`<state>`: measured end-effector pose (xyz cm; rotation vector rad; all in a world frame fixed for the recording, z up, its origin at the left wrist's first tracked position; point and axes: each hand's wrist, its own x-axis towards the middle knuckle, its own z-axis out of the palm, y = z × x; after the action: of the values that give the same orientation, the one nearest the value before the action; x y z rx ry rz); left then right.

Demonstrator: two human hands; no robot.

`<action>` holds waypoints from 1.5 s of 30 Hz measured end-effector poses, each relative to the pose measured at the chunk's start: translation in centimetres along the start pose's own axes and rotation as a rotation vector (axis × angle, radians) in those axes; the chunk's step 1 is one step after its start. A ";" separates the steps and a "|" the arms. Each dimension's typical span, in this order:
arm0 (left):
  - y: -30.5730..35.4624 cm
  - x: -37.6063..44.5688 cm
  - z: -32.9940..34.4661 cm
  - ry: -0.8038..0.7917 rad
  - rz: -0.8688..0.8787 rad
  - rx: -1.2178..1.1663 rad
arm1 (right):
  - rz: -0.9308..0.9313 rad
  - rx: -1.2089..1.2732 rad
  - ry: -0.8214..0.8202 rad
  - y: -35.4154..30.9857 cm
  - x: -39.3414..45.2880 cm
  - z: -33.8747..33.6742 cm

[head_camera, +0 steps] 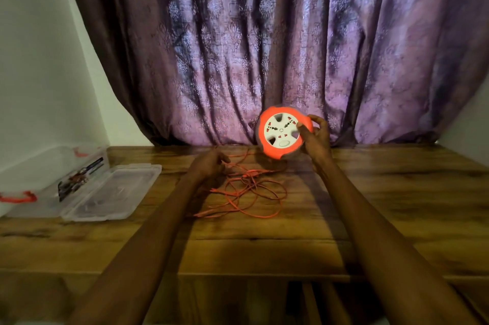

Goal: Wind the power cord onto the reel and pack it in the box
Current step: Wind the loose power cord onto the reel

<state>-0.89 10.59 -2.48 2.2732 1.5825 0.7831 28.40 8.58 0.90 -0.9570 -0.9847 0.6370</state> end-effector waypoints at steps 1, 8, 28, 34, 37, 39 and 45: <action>0.4 0.1 -0.1 0.030 0.011 0.036 | -0.006 -0.020 0.000 0.0 0.1 -0.5; 3.1 1.1 -2.1 0.371 0.301 0.121 | -0.039 -0.079 -0.049 -0.5 0.3 -1.8; 9.1 3.5 -4.8 0.229 0.255 -0.488 | 0.098 0.069 -0.524 -2.2 -2.4 1.6; 8.8 2.5 -5.0 0.096 0.244 -0.506 | 0.083 0.176 -0.437 -0.9 -3.1 2.9; 8.9 2.5 -5.2 0.152 0.223 -0.457 | 0.061 0.162 -0.402 -0.6 -3.5 4.1; 9.2 2.5 -5.1 0.173 0.204 -0.447 | 0.001 0.031 -0.356 -0.4 -3.5 4.9; 8.5 1.8 -5.8 0.177 0.184 -0.420 | -0.165 -0.282 -0.182 0.1 -2.0 4.6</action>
<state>2.92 8.63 7.05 2.0987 1.1428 1.2613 23.39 8.69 1.08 -1.0637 -1.3264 0.4587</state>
